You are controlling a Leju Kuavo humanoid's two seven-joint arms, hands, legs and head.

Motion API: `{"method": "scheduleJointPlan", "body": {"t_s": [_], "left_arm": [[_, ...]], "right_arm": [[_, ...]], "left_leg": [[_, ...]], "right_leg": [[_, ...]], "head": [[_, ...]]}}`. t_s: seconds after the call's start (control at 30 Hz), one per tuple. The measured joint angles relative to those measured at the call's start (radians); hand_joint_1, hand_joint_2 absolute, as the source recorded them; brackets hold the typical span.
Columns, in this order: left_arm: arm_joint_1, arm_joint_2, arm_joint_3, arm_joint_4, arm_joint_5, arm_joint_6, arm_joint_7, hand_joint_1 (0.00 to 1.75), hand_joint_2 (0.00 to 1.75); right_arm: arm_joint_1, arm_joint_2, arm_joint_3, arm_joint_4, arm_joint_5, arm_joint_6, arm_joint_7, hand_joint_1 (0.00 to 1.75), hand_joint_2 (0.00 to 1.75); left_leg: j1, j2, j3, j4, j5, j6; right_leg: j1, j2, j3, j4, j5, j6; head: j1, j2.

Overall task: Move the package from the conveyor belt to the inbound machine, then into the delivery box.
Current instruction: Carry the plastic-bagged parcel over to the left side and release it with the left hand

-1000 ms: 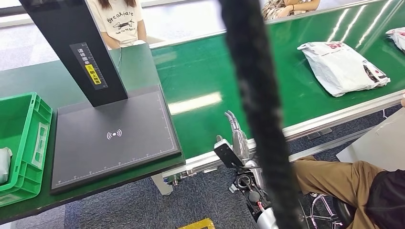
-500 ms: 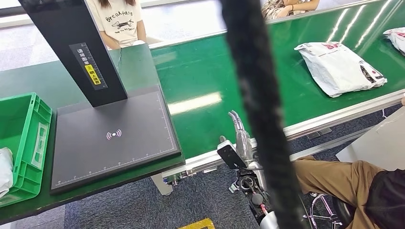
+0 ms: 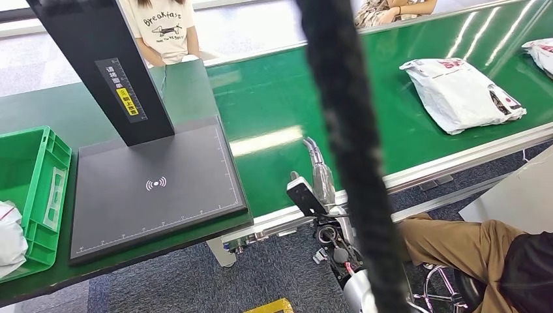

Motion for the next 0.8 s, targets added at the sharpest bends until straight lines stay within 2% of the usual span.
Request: {"method": "scheduleJointPlan", "body": {"t_s": [0.2, 0.37, 0.63, 0.8], "left_arm": [[-0.002, -0.007, -0.020, -0.001, -0.013, 0.002, 0.000, 0.00, 1.75], [-0.047, -0.007, -0.052, -0.011, -0.033, 0.008, 0.057, 0.00, 1.75], [-0.236, -0.004, -0.107, -0.036, -0.076, -0.001, 0.213, 0.00, 1.75], [-0.343, -0.012, -0.135, -0.051, -0.097, -0.010, 0.263, 0.00, 1.75]], "right_arm": [[-0.006, -0.004, 0.000, 0.007, 0.015, -0.001, 0.004, 0.00, 0.00], [-0.006, -0.006, 0.000, 0.007, 0.018, -0.001, 0.005, 0.00, 0.00], [0.013, 0.000, 0.001, 0.005, 0.017, -0.009, 0.002, 0.00, 0.00], [0.025, 0.001, 0.002, 0.000, 0.013, -0.010, 0.002, 0.00, 0.00]], "left_leg": [[0.000, 0.000, 0.000, 0.000, 0.000, 0.000], [0.000, -0.003, 0.000, 0.000, 0.001, 0.000], [0.001, -0.004, -0.001, 0.000, 0.001, 0.000], [0.001, -0.002, -0.001, 0.000, 0.001, -0.001]], "right_leg": [[0.000, 0.000, 0.000, 0.000, 0.000, 0.000], [0.000, -0.001, 0.000, 0.000, 0.000, 0.000], [0.001, -0.001, 0.000, 0.000, 0.000, 0.000], [0.001, -0.001, -0.001, 0.000, 0.000, 0.000]], "head": [[0.000, 0.000], [0.000, 0.000], [0.000, 0.000], [0.000, 0.000]]}}
